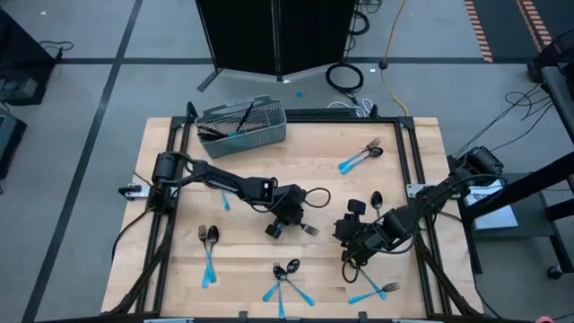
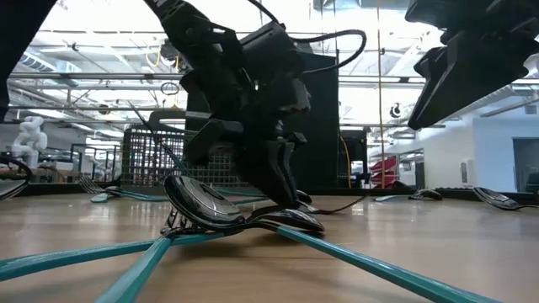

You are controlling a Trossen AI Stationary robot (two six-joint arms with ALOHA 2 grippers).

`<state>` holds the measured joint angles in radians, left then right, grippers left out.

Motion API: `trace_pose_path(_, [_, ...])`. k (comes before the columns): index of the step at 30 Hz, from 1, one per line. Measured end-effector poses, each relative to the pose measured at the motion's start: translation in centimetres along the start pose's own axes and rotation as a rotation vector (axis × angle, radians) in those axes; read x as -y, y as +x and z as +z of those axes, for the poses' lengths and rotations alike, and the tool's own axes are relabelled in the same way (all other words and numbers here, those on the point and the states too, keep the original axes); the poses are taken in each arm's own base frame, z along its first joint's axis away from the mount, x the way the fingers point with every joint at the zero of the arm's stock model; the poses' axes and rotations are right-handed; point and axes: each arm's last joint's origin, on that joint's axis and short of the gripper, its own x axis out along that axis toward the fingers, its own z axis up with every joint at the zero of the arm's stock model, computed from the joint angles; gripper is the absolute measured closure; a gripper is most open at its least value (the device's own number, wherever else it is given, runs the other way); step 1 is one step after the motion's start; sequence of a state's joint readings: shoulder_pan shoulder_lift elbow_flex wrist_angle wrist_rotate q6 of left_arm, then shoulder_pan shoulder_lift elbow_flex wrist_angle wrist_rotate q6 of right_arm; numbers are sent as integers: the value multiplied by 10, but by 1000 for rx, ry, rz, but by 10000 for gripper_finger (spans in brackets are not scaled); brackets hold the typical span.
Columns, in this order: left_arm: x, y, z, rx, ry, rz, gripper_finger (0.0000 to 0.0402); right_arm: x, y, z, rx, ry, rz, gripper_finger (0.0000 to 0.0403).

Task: Sort silverware
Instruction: Put the blue spoon into the silverware basket

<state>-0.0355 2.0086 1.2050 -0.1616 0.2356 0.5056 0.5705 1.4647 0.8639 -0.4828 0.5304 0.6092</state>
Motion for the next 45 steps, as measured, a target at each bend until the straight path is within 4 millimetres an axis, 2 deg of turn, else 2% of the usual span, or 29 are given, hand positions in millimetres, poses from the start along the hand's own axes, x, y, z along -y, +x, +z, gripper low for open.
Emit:
trace_pose_path(4, [-3,-20,22,87,36,38,398,0,0,0,-4,-18,1,259])
trace_pose_path(8, [-6,-40,29,121,23,59,399,0,0,0,-4,-35,1,259])
trace_pose_path(17, [-16,-104,52,310,-73,149,400,-2,-1,2,50,-90,-25,259])
trace_pose_path(24, [-20,-120,73,547,-193,192,401,-12,-6,6,135,-252,4,259])
trace_pose_path(30, [-18,-135,97,805,-263,251,401,-8,-17,12,178,-267,27,259])
trace_pose_path(35, [-13,-151,103,858,-380,520,401,-10,-31,14,232,-281,66,259])
trace_pose_path(38, [-5,-178,101,877,-469,737,401,-15,-38,11,247,-304,90,259])
trace_pose_path(42, [7,-212,83,920,-605,1030,401,-20,-37,-2,254,-338,108,259])
trace_pose_path(45, [7,-232,61,886,-677,1244,402,-19,-33,-7,287,-328,64,259])
